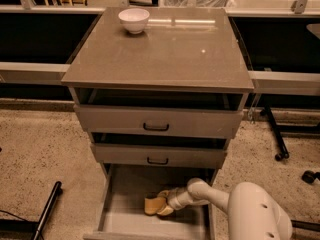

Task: Pick sponge from bottom drawer and place on counter

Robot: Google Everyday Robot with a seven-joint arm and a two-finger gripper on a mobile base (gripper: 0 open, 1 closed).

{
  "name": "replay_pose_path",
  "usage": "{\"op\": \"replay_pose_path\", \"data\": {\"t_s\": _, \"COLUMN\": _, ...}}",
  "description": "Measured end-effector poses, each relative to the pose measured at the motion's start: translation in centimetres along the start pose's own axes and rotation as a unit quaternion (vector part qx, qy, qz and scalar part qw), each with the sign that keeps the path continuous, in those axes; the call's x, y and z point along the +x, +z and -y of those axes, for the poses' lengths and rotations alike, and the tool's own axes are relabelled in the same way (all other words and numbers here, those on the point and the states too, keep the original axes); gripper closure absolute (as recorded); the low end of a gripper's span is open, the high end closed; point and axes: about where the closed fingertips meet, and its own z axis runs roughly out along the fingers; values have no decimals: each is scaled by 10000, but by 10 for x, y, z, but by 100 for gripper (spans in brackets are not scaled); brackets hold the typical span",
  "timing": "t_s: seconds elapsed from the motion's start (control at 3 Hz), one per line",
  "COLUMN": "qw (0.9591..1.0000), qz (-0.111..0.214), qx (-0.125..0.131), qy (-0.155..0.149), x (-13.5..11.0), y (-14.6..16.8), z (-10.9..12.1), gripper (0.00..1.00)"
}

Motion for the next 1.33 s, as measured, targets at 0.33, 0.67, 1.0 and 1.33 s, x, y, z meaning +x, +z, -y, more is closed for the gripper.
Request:
{"op": "replay_pose_path", "data": {"t_s": 0.33, "qw": 9998, "qz": 193, "qx": -21, "qy": -8, "x": 0, "y": -2, "z": 0, "gripper": 74}}
{"op": "replay_pose_path", "data": {"t_s": 0.67, "qw": 9928, "qz": 1024, "qx": 101, "qy": -616, "x": -56, "y": -57, "z": -13, "gripper": 100}}
{"op": "replay_pose_path", "data": {"t_s": 1.0, "qw": 9864, "qz": 792, "qx": 796, "qy": -1202, "x": -82, "y": -153, "z": 0, "gripper": 100}}
{"op": "replay_pose_path", "data": {"t_s": 1.33, "qw": 9740, "qz": 181, "qx": 1798, "qy": -1366, "x": -100, "y": -251, "z": 19, "gripper": 100}}
